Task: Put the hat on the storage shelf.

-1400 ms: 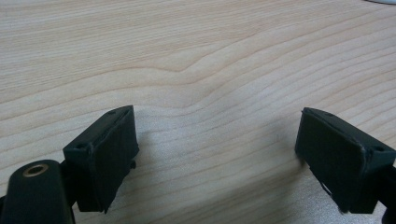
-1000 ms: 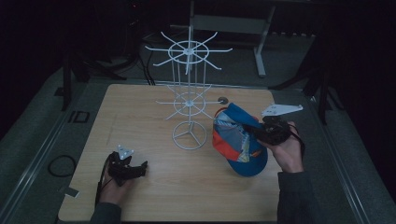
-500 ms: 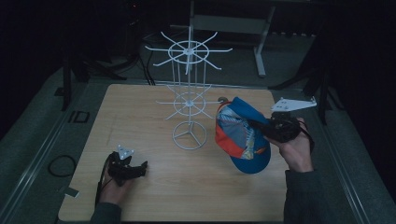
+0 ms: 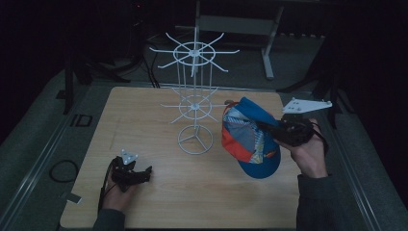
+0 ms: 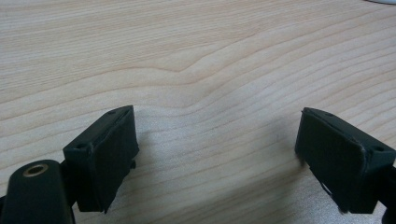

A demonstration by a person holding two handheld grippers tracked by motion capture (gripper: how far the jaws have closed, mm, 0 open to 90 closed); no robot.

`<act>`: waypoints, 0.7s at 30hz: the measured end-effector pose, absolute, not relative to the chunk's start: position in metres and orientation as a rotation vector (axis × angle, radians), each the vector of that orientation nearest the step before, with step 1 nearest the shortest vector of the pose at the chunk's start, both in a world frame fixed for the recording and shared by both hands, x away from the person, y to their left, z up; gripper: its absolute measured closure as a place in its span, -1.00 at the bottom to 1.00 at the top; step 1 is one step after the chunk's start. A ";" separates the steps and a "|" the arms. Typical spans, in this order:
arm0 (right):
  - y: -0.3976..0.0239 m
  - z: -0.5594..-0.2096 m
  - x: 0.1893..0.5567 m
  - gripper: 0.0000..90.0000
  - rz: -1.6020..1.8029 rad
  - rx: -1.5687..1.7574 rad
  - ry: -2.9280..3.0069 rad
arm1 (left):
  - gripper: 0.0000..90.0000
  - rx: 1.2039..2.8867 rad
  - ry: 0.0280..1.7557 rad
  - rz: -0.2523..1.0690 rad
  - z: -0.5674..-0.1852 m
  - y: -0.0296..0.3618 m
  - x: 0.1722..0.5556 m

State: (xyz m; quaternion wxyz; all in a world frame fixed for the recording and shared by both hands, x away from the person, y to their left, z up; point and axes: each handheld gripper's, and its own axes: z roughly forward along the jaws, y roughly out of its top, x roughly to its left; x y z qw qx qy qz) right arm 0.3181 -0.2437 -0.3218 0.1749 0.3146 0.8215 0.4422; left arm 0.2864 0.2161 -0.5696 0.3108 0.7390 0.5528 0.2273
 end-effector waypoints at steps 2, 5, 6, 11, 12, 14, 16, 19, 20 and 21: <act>-0.243 -0.319 0.316 0.96 1.253 0.882 2.327 | -0.70 1.950 1.460 0.600 -0.570 0.216 0.286; -0.242 -0.314 0.315 0.96 1.254 0.868 2.327 | -0.70 1.952 1.459 0.600 -0.570 0.216 0.286; -0.242 -0.313 0.314 0.96 1.250 0.865 2.327 | -0.70 1.952 1.458 0.600 -0.570 0.216 0.286; -0.242 -0.307 0.313 0.96 1.264 0.852 2.326 | -0.70 1.952 1.458 0.600 -0.570 0.216 0.286; -0.242 -0.306 0.312 0.96 1.275 0.850 2.328 | -0.70 1.952 1.458 0.601 -0.570 0.216 0.286; -0.243 -0.304 0.311 0.96 1.304 0.842 2.331 | -0.70 1.952 1.459 0.600 -0.570 0.216 0.286; -0.244 -0.301 0.309 0.96 1.314 0.833 2.329 | -0.70 1.952 1.459 0.600 -0.570 0.216 0.286; -0.245 -0.298 0.306 0.96 1.318 0.819 2.327 | -0.70 1.952 1.459 0.600 -0.570 0.216 0.286; -0.245 -0.297 0.306 0.96 1.321 0.819 2.327 | -0.70 1.950 1.459 0.601 -0.570 0.216 0.286; -0.245 -0.296 0.305 0.96 1.322 0.817 2.326 | -0.70 1.952 1.458 0.600 -0.570 0.216 0.286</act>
